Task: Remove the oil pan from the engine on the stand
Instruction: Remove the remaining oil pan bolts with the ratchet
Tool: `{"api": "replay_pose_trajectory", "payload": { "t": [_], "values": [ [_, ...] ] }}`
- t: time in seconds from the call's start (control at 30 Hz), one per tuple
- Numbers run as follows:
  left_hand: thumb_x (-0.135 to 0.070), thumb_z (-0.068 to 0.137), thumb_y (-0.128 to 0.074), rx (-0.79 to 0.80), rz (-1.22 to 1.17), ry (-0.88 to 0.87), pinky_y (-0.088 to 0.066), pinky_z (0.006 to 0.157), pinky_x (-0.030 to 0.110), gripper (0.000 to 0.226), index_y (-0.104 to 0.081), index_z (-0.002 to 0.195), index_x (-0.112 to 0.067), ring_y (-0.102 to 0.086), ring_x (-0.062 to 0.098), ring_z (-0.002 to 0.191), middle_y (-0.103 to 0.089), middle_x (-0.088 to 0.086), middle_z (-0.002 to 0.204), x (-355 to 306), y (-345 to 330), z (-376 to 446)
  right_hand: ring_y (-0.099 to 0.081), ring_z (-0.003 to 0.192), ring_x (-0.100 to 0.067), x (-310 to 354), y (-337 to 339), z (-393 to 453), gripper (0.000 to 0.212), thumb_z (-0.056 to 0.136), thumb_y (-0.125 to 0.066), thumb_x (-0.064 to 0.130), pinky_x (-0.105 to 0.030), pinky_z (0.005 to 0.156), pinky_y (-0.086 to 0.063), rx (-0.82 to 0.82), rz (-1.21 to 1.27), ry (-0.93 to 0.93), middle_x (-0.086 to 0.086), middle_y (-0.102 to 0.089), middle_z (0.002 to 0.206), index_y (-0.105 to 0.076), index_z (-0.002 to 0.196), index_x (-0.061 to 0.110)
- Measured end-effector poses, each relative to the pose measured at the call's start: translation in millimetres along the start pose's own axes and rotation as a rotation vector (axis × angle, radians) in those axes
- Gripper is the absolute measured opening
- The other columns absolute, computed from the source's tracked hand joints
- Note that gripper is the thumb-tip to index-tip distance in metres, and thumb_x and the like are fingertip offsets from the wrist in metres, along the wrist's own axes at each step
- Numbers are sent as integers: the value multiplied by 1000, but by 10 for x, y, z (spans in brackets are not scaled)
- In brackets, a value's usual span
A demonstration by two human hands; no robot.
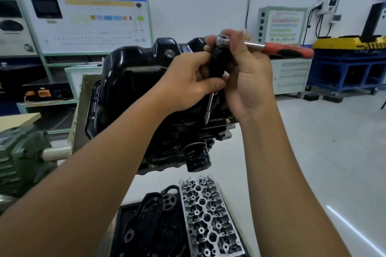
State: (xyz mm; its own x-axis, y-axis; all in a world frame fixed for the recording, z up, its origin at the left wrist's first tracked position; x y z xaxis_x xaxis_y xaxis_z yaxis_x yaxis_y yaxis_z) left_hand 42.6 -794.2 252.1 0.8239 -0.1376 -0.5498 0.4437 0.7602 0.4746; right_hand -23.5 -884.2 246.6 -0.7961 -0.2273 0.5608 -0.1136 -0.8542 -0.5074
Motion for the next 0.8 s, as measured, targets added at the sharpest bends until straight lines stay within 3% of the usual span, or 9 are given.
{"api": "replay_pose_trajectory", "payload": {
  "t": [0.13,0.23,0.3,0.37,0.43,0.5,0.63,0.8],
  "values": [
    [11,87,-73,-42,-105,-9,-61,87,49,23,-67,109,8,-76,34,92,-72,24,104,87,-57,-163,-73,83,-26,-8,-6,-83,10,104,-53,15,-39,75,-60,89,0,19,-11,-77,97,-62,107,9],
    [4,88,-70,-121,-184,-24,-60,88,56,29,-66,116,5,-75,36,93,-73,20,106,189,-83,-319,-74,84,-32,8,-66,-121,18,86,-77,12,-44,77,-61,172,7,58,-15,-76,104,-65,99,12],
    [-4,85,-70,-190,-197,-19,-61,82,57,28,-69,113,0,-75,38,88,-74,16,101,210,-48,-348,-74,83,-33,14,-85,-105,24,75,-82,14,-45,79,-62,217,50,52,-16,-75,104,-67,94,12],
    [-8,79,-75,-214,-197,-3,-62,76,53,23,-74,102,-8,-75,33,80,-76,10,93,198,-51,-327,-72,75,-28,-49,-96,-73,21,84,-76,24,-42,75,-61,197,65,-10,-13,-75,96,-65,96,11],
    [-9,74,-82,-227,-175,-7,-62,67,39,21,-74,91,-19,-72,16,70,-74,-6,81,147,-77,-317,-65,64,-23,-176,-44,-32,27,100,-60,35,-37,68,-58,110,85,-119,-11,-72,83,-62,93,9],
    [-9,73,-84,-227,-184,-3,-61,69,33,20,-75,88,-19,-71,11,71,-74,-11,79,135,-103,-321,-60,58,-23,-214,52,-12,35,107,-50,36,-36,65,-55,27,107,-131,-13,-70,77,-61,91,8],
    [-16,75,-82,-228,-205,22,-61,79,55,28,-79,101,-7,-75,43,83,-77,16,89,176,-101,-316,-62,71,-23,-124,0,-88,22,94,-63,35,-42,78,-53,142,96,-64,-9,-74,101,-69,104,16],
    [-14,80,-83,-250,-186,26,-61,74,55,19,-77,98,-13,-75,38,75,-77,9,82,168,-82,-346,-67,89,-34,81,-34,-159,25,86,-74,3,-48,88,-54,149,-6,153,-15,-73,111,-55,100,11]
  ]
}}
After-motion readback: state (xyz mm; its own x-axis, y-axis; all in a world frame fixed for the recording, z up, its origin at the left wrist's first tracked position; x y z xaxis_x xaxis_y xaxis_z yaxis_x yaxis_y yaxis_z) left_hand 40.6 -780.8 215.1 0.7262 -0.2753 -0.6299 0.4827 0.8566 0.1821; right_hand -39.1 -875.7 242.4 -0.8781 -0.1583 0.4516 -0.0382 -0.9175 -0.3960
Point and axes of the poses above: each hand's wrist, its own z-axis towards the middle knuckle, its own y-axis out of the back of the hand, x = y × z, the point moved 9 cm from there along z, towards the middle knuckle
